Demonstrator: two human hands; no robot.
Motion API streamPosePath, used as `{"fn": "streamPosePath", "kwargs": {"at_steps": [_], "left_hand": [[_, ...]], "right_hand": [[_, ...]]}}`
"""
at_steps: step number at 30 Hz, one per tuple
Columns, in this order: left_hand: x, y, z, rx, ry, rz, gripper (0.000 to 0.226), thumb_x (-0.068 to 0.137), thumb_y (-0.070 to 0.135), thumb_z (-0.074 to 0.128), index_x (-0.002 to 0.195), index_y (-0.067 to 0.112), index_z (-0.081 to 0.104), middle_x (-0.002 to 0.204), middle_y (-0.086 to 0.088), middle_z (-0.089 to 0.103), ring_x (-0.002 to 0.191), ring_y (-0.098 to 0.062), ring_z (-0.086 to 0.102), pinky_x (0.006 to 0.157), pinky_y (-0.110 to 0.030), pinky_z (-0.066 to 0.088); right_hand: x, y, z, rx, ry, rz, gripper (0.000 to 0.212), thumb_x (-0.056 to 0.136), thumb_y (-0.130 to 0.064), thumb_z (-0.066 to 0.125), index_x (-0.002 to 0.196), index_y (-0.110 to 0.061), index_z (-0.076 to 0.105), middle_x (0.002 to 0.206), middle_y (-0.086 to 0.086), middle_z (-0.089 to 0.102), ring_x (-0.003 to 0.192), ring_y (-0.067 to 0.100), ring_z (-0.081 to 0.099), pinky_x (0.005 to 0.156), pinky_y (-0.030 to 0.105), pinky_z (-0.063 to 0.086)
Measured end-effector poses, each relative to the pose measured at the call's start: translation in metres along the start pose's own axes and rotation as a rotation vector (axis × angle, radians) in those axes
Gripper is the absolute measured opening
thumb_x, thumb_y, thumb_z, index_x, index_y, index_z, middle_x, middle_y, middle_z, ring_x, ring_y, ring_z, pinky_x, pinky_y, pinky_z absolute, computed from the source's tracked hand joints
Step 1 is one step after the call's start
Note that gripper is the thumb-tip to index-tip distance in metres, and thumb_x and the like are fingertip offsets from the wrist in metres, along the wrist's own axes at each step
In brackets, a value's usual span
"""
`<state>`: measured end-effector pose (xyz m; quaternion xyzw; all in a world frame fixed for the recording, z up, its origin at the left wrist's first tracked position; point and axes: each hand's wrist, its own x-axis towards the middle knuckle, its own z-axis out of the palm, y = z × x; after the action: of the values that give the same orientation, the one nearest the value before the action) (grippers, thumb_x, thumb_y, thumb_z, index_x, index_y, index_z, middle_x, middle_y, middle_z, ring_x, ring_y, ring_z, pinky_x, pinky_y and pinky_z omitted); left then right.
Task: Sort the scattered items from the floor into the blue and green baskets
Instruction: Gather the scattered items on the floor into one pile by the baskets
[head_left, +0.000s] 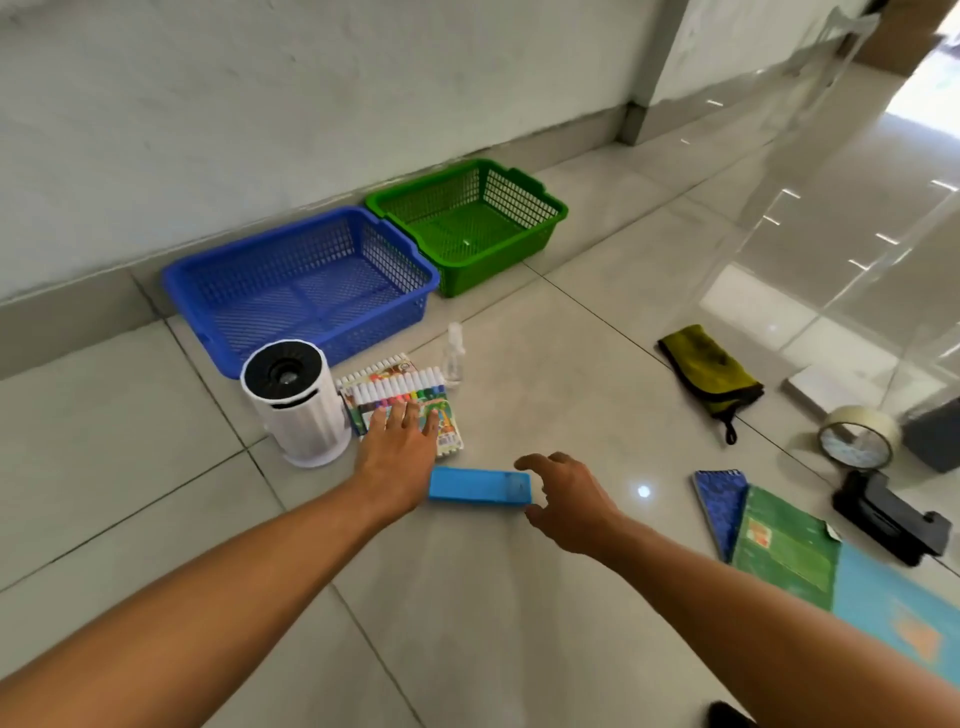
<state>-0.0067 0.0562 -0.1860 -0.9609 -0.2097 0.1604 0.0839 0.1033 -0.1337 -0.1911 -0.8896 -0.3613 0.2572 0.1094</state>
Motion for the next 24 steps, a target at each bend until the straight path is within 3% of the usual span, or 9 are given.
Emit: {"fn": "streamPosePath", "kwargs": {"at_steps": [4, 10, 14, 19, 24], "left_hand": [[0.006, 0.019, -0.005, 0.017, 0.177, 0.240, 0.049, 0.089, 0.033, 0.053, 0.134, 0.016, 0.044, 0.128, -0.010, 0.059, 0.121, -0.028, 0.050, 0.103, -0.041, 0.033], [0.021, 0.055, -0.015, -0.048, 0.242, 0.461, 0.051, 0.092, 0.050, 0.044, 0.132, 0.018, 0.049, 0.123, -0.007, 0.061, 0.112, -0.025, 0.056, 0.095, -0.039, 0.042], [0.028, 0.096, -0.025, -0.118, 0.338, 0.597, 0.060, 0.082, 0.056, 0.035, 0.118, 0.016, 0.060, 0.106, -0.009, 0.068, 0.095, -0.031, 0.063, 0.083, -0.041, 0.047], [0.026, 0.164, -0.033, -0.115, 0.318, 0.562, 0.060, 0.091, 0.055, 0.044, 0.138, 0.017, 0.041, 0.130, -0.008, 0.055, 0.117, -0.027, 0.053, 0.094, -0.040, 0.039], [0.010, 0.230, -0.045, -0.108, 0.290, 0.639, 0.065, 0.092, 0.057, 0.041, 0.141, 0.016, 0.034, 0.133, -0.008, 0.050, 0.120, -0.027, 0.050, 0.095, -0.041, 0.037]], "right_hand": [[-0.019, 0.029, -0.007, -0.062, 0.019, 0.051, 0.059, 0.090, -0.024, 0.066, 0.143, -0.028, 0.041, 0.131, 0.004, 0.050, 0.111, 0.021, 0.055, 0.089, 0.027, 0.046], [-0.080, 0.076, -0.032, -0.154, 0.117, 0.181, 0.060, 0.090, -0.032, 0.064, 0.144, -0.030, 0.038, 0.141, 0.002, 0.045, 0.113, 0.023, 0.057, 0.089, 0.035, 0.051], [-0.147, 0.113, -0.058, -0.231, 0.211, 0.335, 0.061, 0.087, -0.034, 0.065, 0.143, -0.030, 0.040, 0.141, 0.003, 0.046, 0.116, 0.027, 0.056, 0.087, 0.038, 0.051], [-0.207, 0.157, -0.081, -0.238, 0.270, 0.517, 0.068, 0.085, -0.035, 0.066, 0.146, -0.031, 0.035, 0.143, 0.003, 0.044, 0.121, 0.029, 0.052, 0.091, 0.041, 0.049], [-0.242, 0.205, -0.060, -0.131, 0.266, 0.654, 0.072, 0.086, -0.036, 0.067, 0.148, -0.028, 0.031, 0.143, 0.005, 0.042, 0.125, 0.029, 0.048, 0.095, 0.040, 0.046]]}}
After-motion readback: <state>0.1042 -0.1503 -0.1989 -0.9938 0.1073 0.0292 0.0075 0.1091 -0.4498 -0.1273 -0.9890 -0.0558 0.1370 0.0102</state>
